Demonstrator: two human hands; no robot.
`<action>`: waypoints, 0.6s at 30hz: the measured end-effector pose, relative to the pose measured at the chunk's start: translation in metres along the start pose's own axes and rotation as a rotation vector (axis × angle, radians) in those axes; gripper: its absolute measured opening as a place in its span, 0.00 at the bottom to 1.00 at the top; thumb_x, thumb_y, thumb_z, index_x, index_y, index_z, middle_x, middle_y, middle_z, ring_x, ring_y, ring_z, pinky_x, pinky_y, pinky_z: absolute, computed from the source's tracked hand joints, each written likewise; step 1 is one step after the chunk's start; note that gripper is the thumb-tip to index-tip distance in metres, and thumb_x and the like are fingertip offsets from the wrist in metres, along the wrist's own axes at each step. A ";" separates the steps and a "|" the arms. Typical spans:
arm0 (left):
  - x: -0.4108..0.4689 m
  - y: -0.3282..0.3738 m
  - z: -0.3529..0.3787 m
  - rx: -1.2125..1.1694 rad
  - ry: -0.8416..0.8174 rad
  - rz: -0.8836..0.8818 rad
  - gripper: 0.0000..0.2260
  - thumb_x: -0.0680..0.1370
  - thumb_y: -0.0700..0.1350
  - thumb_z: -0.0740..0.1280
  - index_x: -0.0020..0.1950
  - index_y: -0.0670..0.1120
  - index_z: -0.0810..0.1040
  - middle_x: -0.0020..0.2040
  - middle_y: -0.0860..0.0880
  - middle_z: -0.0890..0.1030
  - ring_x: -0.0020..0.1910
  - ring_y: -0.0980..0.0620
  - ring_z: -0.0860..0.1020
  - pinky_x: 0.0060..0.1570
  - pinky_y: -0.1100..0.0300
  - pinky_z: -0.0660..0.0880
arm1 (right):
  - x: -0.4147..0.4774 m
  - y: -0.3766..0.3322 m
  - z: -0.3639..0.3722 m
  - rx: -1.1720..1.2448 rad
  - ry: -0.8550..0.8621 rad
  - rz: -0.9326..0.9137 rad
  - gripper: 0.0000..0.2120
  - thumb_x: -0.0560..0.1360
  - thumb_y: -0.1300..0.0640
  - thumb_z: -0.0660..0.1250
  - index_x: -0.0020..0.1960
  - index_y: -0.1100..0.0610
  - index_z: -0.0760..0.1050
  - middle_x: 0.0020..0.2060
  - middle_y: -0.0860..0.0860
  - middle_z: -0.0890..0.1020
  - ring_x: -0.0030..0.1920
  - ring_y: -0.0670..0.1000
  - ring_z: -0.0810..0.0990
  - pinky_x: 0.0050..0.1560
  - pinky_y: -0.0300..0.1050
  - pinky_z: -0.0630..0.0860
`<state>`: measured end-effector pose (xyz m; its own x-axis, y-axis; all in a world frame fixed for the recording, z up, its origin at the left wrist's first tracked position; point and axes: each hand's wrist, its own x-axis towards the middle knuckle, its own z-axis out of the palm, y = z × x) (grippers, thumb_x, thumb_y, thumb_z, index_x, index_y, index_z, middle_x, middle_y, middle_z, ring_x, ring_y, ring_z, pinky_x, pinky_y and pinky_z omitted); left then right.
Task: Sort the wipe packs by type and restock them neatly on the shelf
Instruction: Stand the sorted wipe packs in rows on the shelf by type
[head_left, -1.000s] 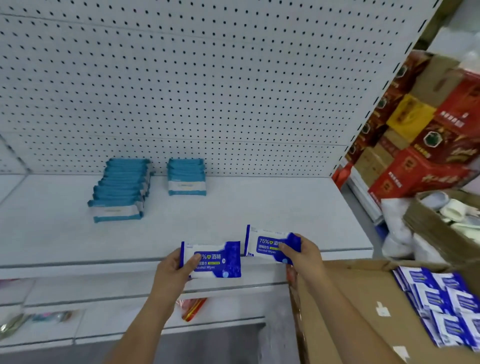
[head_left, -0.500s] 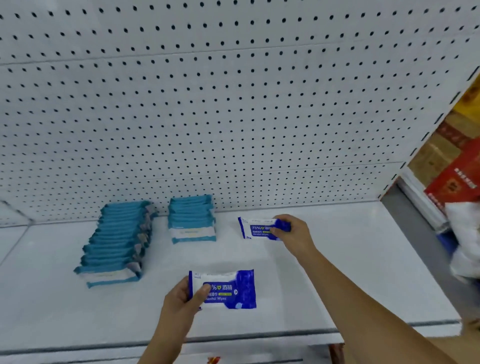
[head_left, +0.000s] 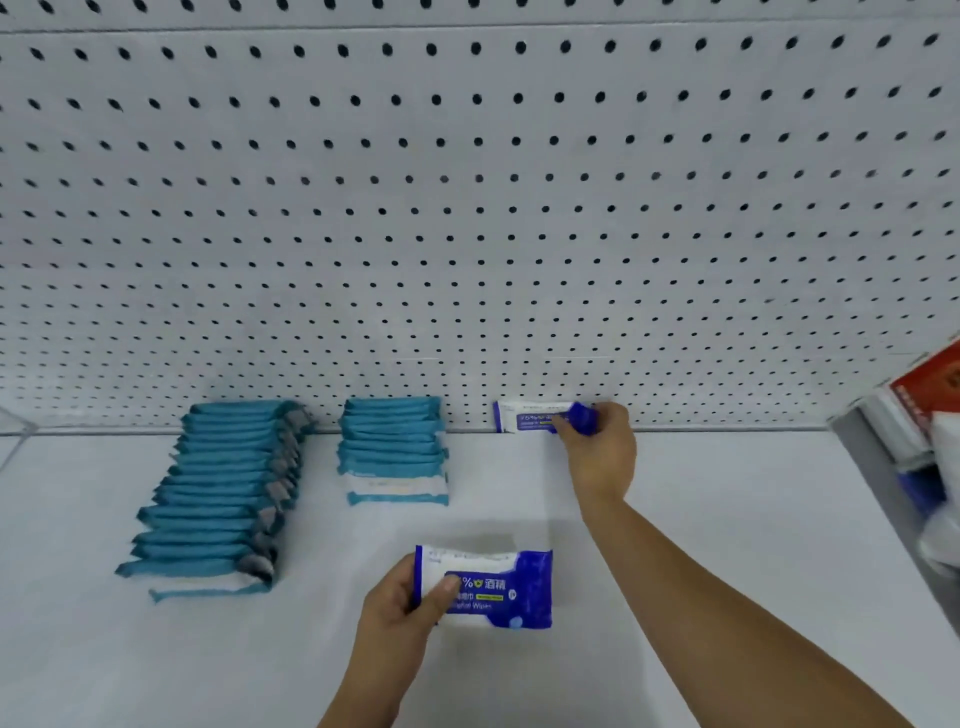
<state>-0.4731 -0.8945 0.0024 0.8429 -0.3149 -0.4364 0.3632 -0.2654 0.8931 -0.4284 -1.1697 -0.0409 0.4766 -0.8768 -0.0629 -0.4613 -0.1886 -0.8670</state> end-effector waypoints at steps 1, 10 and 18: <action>0.003 0.001 0.001 -0.004 -0.005 0.002 0.06 0.78 0.39 0.70 0.53 0.49 0.81 0.45 0.54 0.87 0.44 0.53 0.85 0.38 0.67 0.77 | 0.002 0.000 0.001 0.019 0.025 0.030 0.18 0.67 0.48 0.79 0.51 0.51 0.74 0.43 0.46 0.81 0.43 0.50 0.80 0.39 0.43 0.72; 0.023 0.001 0.015 0.032 -0.038 0.037 0.08 0.78 0.43 0.70 0.51 0.56 0.77 0.42 0.66 0.84 0.44 0.64 0.83 0.38 0.70 0.77 | 0.012 0.005 -0.005 -0.023 -0.071 0.076 0.22 0.67 0.44 0.79 0.52 0.52 0.73 0.45 0.47 0.81 0.46 0.51 0.81 0.46 0.45 0.76; 0.072 0.015 0.062 -0.102 -0.008 0.065 0.08 0.76 0.44 0.73 0.54 0.53 0.79 0.50 0.52 0.86 0.49 0.55 0.85 0.49 0.57 0.82 | -0.026 0.008 -0.069 0.322 -0.361 0.147 0.08 0.78 0.54 0.68 0.56 0.55 0.78 0.52 0.50 0.84 0.51 0.50 0.83 0.48 0.43 0.79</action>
<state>-0.4316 -0.9781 -0.0228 0.8630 -0.3354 -0.3779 0.3469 -0.1504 0.9258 -0.4962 -1.1795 -0.0120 0.6786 -0.6644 -0.3133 -0.3155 0.1216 -0.9411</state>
